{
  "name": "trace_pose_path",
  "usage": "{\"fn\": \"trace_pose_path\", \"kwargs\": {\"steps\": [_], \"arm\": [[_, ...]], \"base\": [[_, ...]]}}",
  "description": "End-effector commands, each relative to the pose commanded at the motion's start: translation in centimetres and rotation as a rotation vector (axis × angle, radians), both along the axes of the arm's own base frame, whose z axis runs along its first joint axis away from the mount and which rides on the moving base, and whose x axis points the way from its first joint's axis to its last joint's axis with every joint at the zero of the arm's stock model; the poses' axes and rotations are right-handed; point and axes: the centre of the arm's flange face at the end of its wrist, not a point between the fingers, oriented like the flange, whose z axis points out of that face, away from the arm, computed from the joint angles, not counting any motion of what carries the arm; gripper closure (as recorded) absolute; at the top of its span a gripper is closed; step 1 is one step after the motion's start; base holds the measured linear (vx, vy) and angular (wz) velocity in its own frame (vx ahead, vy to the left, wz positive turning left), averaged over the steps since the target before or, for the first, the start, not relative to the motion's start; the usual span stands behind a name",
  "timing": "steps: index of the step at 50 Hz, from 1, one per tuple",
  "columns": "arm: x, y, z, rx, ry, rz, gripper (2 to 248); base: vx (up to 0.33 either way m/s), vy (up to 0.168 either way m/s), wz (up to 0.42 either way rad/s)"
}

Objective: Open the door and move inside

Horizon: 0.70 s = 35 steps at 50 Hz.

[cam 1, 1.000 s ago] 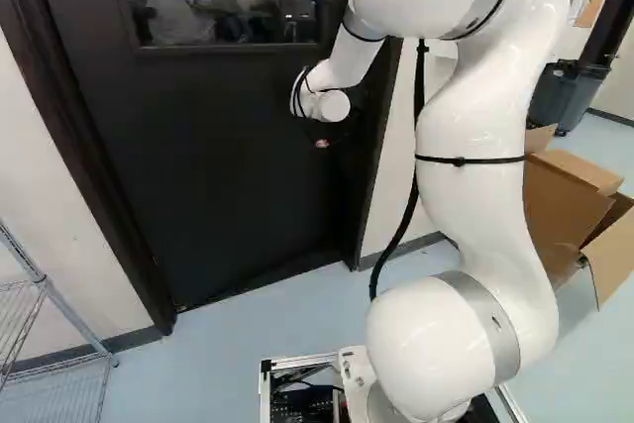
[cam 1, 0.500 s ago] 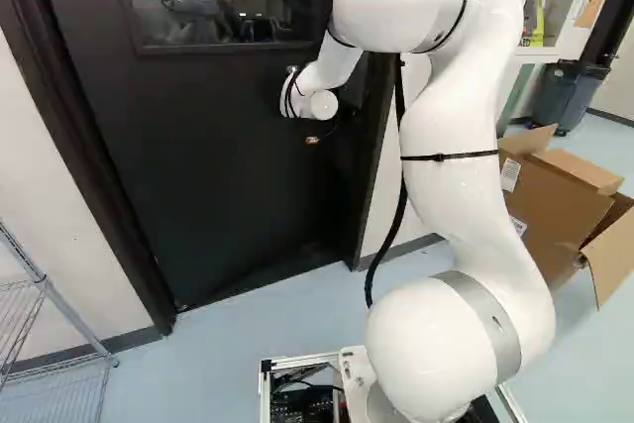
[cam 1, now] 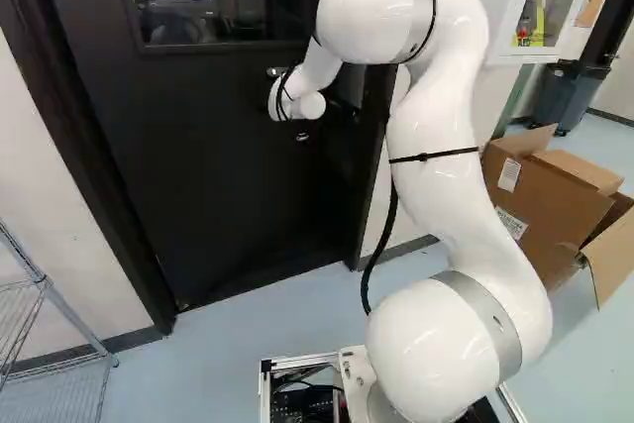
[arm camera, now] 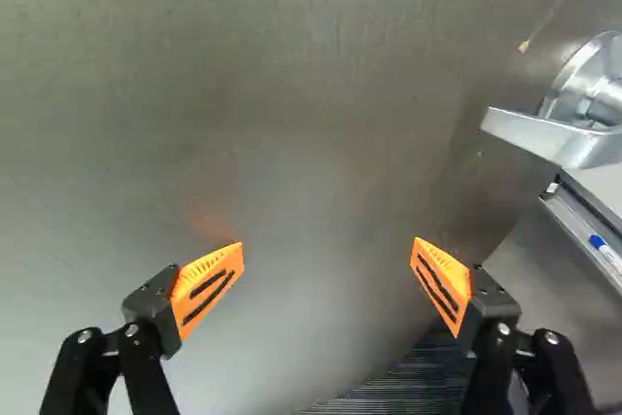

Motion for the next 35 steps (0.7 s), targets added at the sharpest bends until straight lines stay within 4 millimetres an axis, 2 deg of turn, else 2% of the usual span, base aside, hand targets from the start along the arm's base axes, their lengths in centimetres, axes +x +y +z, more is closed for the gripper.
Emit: {"fn": "trace_pose_path", "kwargs": {"steps": [17,26,35], "arm": [[1.5,2.6,-0.4,0.004,-0.017,0.031,3],[1.5,2.7,-0.4,0.004,-0.017,0.032,3],[0.4,1.9,-0.1,0.001,-0.007,0.026,3]], "base": [[0.000,0.000,0.000],[0.000,0.000,0.000],[0.000,0.000,0.000]]}}
